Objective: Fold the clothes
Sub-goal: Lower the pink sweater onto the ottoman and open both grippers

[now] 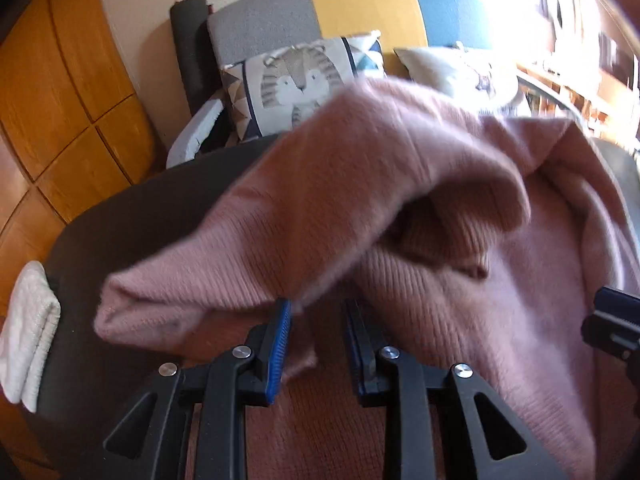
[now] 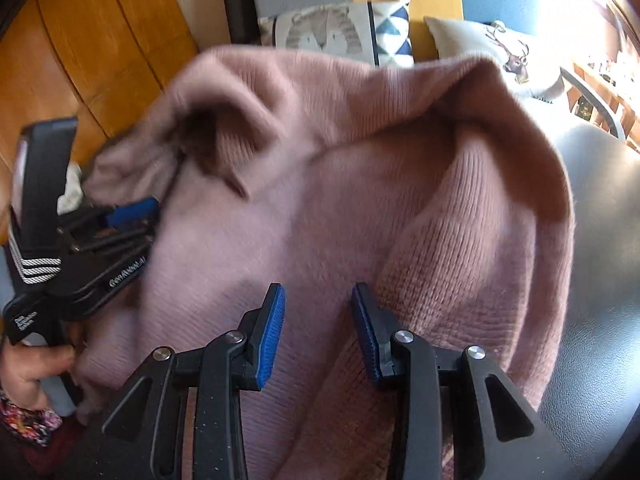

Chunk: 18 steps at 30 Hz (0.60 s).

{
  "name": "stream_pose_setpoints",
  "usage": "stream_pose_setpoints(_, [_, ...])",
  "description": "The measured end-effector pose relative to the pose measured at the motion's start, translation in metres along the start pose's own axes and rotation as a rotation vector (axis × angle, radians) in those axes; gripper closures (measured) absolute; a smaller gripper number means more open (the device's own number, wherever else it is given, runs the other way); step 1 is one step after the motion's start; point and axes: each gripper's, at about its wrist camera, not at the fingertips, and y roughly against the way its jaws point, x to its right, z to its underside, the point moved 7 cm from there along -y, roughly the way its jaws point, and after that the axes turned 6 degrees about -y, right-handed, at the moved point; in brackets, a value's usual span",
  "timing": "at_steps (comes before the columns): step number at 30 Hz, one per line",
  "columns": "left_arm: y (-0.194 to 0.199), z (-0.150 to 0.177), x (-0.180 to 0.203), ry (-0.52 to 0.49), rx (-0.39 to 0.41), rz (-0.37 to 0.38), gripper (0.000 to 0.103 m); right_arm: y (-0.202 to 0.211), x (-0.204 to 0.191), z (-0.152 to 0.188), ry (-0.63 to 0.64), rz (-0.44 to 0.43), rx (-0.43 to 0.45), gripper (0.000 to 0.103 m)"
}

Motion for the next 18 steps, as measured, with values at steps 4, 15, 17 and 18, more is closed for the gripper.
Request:
stream_pose_setpoints(4, [0.001,0.011,0.013,-0.089,0.057,-0.109,0.074,0.001,-0.002,0.004,0.074,0.022,0.025,0.065])
stream_pose_setpoints(15, [0.002,0.01,0.01,-0.063,0.056,-0.082,0.073,0.01,0.009,0.009,0.143,0.151,-0.005,0.063])
stream_pose_setpoints(17, [0.003,0.01,0.007,-0.042,0.056,-0.058,0.073,0.012,0.021,0.008,0.12,0.179,-0.015,0.063])
stream_pose_setpoints(18, [0.003,0.01,0.006,-0.036,0.056,-0.052,0.072,0.014,0.027,0.008,0.104,0.181,-0.02,0.063])
